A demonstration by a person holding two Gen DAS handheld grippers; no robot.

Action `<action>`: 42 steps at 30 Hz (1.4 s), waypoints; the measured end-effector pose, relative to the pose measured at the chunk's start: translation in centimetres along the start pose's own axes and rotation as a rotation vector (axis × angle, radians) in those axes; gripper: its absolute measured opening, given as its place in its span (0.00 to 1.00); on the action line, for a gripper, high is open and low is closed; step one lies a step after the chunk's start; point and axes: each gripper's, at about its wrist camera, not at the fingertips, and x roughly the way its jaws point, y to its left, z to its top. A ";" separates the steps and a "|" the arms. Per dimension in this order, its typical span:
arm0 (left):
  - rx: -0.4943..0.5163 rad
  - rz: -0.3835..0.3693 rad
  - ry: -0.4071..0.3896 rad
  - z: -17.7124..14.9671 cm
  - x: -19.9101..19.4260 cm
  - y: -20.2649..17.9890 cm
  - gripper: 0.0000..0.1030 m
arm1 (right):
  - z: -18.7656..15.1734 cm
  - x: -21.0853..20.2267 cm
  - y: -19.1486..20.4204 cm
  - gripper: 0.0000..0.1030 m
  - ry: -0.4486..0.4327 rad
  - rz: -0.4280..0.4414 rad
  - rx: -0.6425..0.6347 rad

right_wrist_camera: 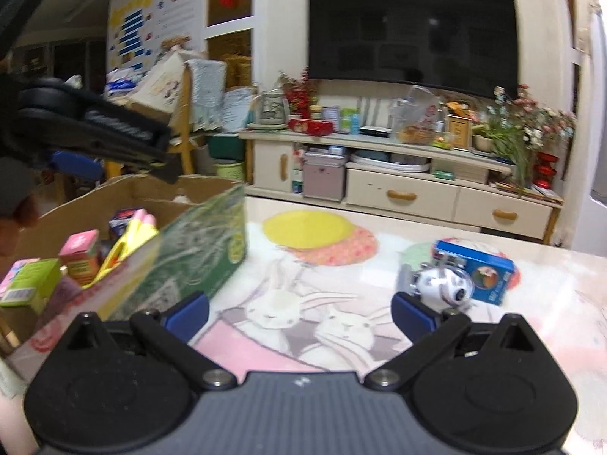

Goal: Organize rigid objects
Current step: 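Move both tools back to the table toward the panda toy and blue box, then grasp the silver panda toy with the right tool while the left tool grasps the blue box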

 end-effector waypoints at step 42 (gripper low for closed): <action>0.126 -0.110 0.034 -0.9 1.1 -1.8 1.00 | -1.0 9.3 -12.0 0.80 0.089 -0.118 0.145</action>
